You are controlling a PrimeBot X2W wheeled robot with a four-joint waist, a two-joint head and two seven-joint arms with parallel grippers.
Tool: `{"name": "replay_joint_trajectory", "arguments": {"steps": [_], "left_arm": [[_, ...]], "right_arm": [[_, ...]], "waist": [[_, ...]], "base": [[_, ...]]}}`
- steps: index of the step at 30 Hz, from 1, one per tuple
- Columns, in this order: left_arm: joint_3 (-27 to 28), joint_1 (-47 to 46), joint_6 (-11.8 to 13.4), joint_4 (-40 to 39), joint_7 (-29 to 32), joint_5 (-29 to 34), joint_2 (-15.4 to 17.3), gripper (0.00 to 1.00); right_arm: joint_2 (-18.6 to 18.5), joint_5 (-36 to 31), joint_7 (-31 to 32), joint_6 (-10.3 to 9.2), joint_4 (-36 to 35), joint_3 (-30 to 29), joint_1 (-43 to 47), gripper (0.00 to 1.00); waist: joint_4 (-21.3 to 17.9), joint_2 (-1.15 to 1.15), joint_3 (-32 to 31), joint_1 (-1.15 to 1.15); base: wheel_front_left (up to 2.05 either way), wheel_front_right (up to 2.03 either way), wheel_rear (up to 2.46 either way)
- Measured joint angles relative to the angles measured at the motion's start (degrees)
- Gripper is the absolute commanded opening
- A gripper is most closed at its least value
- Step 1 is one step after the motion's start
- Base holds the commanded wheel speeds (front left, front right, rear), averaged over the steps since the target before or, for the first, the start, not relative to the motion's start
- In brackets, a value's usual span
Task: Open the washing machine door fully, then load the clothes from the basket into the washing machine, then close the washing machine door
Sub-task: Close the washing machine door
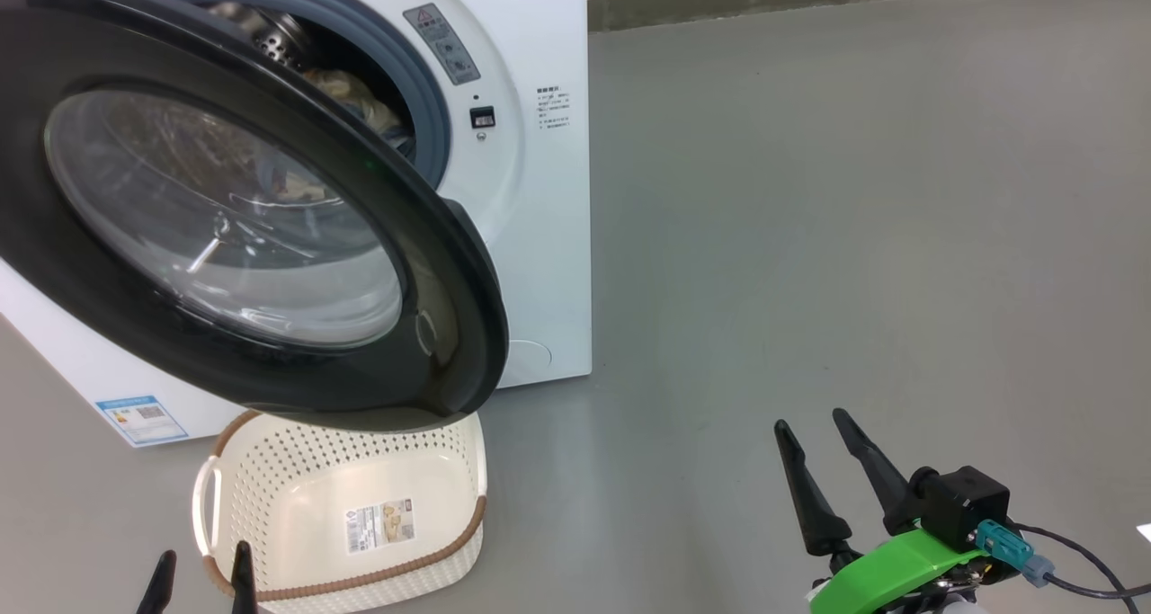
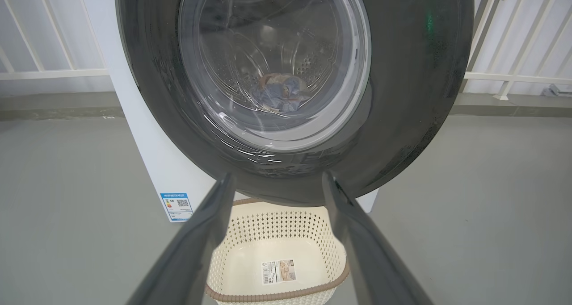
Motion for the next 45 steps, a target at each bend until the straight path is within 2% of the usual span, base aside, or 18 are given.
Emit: {"name": "replay_joint_trajectory", "arguments": {"steps": [1,2,6,9,19,23,28,35,40,45], "left_arm": [[0.00,0.00,0.00,0.02,0.00,0.00,-0.01,1.00],[0.00,0.00,0.00,0.02,0.00,-0.13,-0.05,1.00],[0.01,0.02,0.00,-0.18,0.00,-0.23,-0.16,1.00],[0.15,0.04,0.00,-0.29,0.00,-0.27,-0.20,1.00],[0.38,0.08,0.07,-0.38,0.00,-1.93,-0.31,1.00],[0.00,0.08,0.09,-0.19,0.00,-2.81,-0.33,1.00],[-0.89,0.08,0.54,0.07,0.00,-3.80,-0.34,1.00],[-2.23,0.08,0.57,0.12,0.00,-4.32,-0.34,1.00],[-3.92,-0.05,0.65,0.03,0.00,-5.14,-0.34,1.00],[-5.99,-0.77,1.07,-0.22,0.00,-5.65,-0.33,1.00]], "right_arm": [[0.00,0.00,0.00,0.00,0.03,-0.01,0.00,0.12],[0.00,0.00,0.00,0.00,0.41,-0.01,0.01,0.00],[0.03,0.16,0.01,0.00,-0.30,-0.58,0.04,0.00],[0.01,1.05,0.00,0.00,-3.92,-2.13,0.06,0.00],[0.03,0.41,-0.02,0.00,-24.46,-0.66,-0.03,0.00],[-0.33,-1.04,-0.44,0.00,-29.71,1.71,-0.14,0.00],[-3.55,-1.54,-0.44,0.00,-32.87,8.11,-1.93,0.00],[-7.05,-1.43,-0.45,0.00,-31.27,14.84,-3.77,0.00],[-9.69,0.26,-0.44,0.01,-25.84,20.26,-5.30,0.00],[-10.32,2.14,-0.44,0.01,-19.98,23.13,-6.99,0.00]], "waist": [[0.02,0.00,-0.02,0.00],[0.06,0.00,-0.09,0.00],[0.11,0.00,-0.14,0.00],[0.21,0.00,-0.04,0.00],[1.34,0.00,0.56,0.00],[2.64,0.00,0.66,0.00],[4.87,0.00,0.72,0.00],[8.20,0.00,0.87,0.00],[11.39,0.00,1.46,0.00],[14.85,0.00,2.59,0.00]], "base": [[0.00,0.00,0.00],[0.00,0.00,0.00],[0.00,0.00,0.00],[0.00,0.00,0.00],[0.00,0.00,0.00],[0.00,0.00,0.00],[0.00,0.00,0.00],[0.00,0.00,0.00],[0.00,0.00,0.00],[0.00,0.00,0.00]]}}
